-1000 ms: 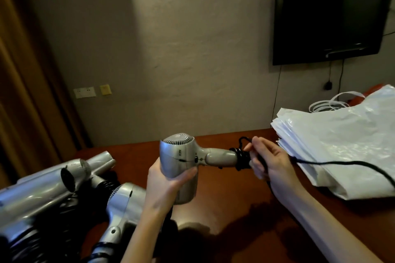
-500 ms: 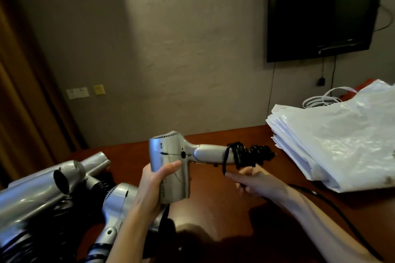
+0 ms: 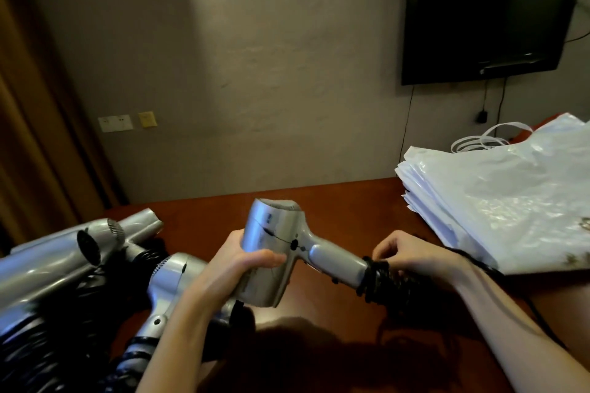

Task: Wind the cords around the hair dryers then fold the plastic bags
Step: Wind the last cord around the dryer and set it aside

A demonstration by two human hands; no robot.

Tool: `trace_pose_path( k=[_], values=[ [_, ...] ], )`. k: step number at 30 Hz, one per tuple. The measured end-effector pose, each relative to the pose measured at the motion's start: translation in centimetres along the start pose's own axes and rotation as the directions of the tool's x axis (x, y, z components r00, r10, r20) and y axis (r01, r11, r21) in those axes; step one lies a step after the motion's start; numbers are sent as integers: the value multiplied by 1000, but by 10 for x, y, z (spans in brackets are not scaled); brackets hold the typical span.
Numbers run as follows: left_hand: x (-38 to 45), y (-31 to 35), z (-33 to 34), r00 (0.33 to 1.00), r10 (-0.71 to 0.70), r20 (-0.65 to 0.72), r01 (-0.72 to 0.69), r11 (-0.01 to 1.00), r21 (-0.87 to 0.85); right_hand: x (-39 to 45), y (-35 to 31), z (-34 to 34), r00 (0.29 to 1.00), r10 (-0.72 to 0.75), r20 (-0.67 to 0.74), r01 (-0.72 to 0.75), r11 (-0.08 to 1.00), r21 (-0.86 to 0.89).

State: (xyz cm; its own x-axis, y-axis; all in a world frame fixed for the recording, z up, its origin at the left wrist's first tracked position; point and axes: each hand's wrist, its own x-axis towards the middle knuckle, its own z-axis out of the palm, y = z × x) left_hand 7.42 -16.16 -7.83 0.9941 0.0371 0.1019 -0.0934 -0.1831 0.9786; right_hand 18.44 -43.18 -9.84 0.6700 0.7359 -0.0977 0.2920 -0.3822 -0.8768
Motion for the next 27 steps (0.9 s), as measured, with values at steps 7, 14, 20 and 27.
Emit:
trace_pose_path(
  k=[7,14,20,27],
  values=[
    [5,-6,2,988,119,-93,-104,983,152,2,-18,4,962,-59,-268,36,995,-90],
    [7,-11,3,923,252,-291,-158,937,310,6,-46,33,868,-133,-478,-30,947,-319],
    [7,-11,9,900,325,-290,-198,898,393,8,-44,34,860,14,-509,-104,983,-148],
    [7,-9,6,833,327,-447,-236,940,247,12,-54,46,800,-34,-599,120,987,104]
  ],
)
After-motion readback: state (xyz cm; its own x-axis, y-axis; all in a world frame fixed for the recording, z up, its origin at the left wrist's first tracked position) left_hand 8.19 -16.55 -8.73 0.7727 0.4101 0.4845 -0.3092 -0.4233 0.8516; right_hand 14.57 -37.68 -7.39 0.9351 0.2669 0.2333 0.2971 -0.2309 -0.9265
